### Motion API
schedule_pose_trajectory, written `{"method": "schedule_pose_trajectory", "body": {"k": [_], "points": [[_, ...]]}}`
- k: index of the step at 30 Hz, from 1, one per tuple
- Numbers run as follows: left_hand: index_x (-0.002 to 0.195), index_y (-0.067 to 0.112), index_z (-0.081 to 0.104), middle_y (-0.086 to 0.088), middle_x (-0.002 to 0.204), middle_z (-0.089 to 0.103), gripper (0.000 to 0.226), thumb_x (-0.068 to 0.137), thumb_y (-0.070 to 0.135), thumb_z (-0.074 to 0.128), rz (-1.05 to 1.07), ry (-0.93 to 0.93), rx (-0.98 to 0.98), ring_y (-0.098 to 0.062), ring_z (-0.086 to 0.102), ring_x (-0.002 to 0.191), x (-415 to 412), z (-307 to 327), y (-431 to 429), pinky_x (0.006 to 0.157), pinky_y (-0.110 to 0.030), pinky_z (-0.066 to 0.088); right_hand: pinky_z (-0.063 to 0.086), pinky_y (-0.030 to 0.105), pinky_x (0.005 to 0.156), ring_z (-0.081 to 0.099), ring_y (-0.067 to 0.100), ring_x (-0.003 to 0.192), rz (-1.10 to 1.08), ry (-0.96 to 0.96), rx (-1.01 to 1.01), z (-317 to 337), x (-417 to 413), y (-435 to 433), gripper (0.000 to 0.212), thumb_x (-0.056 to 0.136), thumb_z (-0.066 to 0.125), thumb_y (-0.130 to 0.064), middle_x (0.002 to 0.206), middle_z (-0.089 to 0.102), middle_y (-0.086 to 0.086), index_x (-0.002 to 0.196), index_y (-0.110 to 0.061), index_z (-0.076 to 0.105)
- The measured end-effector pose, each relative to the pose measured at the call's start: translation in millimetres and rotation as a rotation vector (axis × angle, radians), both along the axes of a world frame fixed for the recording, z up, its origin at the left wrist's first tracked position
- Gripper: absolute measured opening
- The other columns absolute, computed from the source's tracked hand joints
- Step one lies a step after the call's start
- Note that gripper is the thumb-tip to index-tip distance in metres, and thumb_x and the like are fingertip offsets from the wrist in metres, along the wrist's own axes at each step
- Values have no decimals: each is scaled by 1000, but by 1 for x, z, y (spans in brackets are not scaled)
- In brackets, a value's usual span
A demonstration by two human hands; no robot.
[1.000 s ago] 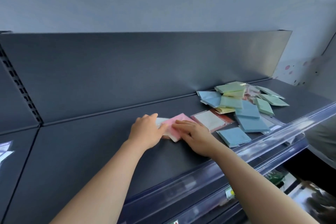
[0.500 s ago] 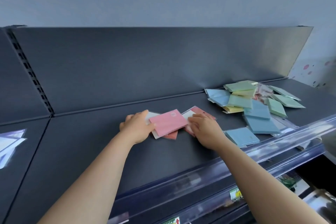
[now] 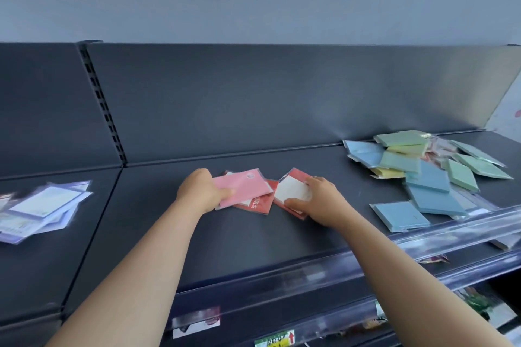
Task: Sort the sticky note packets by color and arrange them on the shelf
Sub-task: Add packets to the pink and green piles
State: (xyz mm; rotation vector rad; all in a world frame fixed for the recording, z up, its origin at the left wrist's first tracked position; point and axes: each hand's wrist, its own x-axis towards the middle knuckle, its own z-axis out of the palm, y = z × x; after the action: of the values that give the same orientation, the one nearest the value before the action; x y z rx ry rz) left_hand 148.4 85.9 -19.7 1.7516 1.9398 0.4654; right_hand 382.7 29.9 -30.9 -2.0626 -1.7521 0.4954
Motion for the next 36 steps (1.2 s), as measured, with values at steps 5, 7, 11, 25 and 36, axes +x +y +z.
{"method": "schedule_pose_trajectory", "body": {"k": [5, 7, 11, 25, 36], "points": [[107, 2, 49, -9, 100, 54, 42, 79, 23, 71, 99, -73, 69, -24, 51, 70, -10, 4, -11, 45, -28, 31, 21, 42, 113, 15, 30, 142, -108, -61, -106, 3, -5, -3, 96, 63, 65, -74, 150, 23, 12, 139, -21, 38], [113, 2, 43, -11, 108, 51, 39, 83, 15, 65, 115, -124, 93, -24, 51, 73, -9, 5, -16, 45, -28, 32, 20, 44, 113, 16, 29, 142, -160, -79, -138, 3, -4, 0, 109, 58, 63, -80, 148, 27, 11, 142, -18, 32], [105, 7, 33, -9, 104, 44, 27, 88, 3, 53, 160, -230, 134, -23, 49, 74, -7, 8, -20, 48, -28, 38, 34, 42, 107, 37, 28, 128, -102, -66, -118, 8, -6, 1, 100, 56, 68, -78, 133, 43, 6, 131, -17, 42], [125, 5, 33, -8, 111, 46, 42, 88, 4, 53, 191, -419, 96, -23, 47, 83, -8, 4, -23, 51, -28, 36, 48, 19, 69, 51, 13, 92, -43, 315, 96, 19, -24, -6, 97, 71, 83, -23, 141, 20, 2, 148, -17, 24], [116, 11, 36, -5, 108, 48, 35, 87, 5, 56, 249, -580, 152, -17, 47, 81, -21, 0, -29, 54, -25, 38, 53, 44, 91, 69, 19, 91, -111, 940, 116, 4, -62, 12, 91, 74, 76, 3, 87, 72, -6, 146, -3, 20]]}}
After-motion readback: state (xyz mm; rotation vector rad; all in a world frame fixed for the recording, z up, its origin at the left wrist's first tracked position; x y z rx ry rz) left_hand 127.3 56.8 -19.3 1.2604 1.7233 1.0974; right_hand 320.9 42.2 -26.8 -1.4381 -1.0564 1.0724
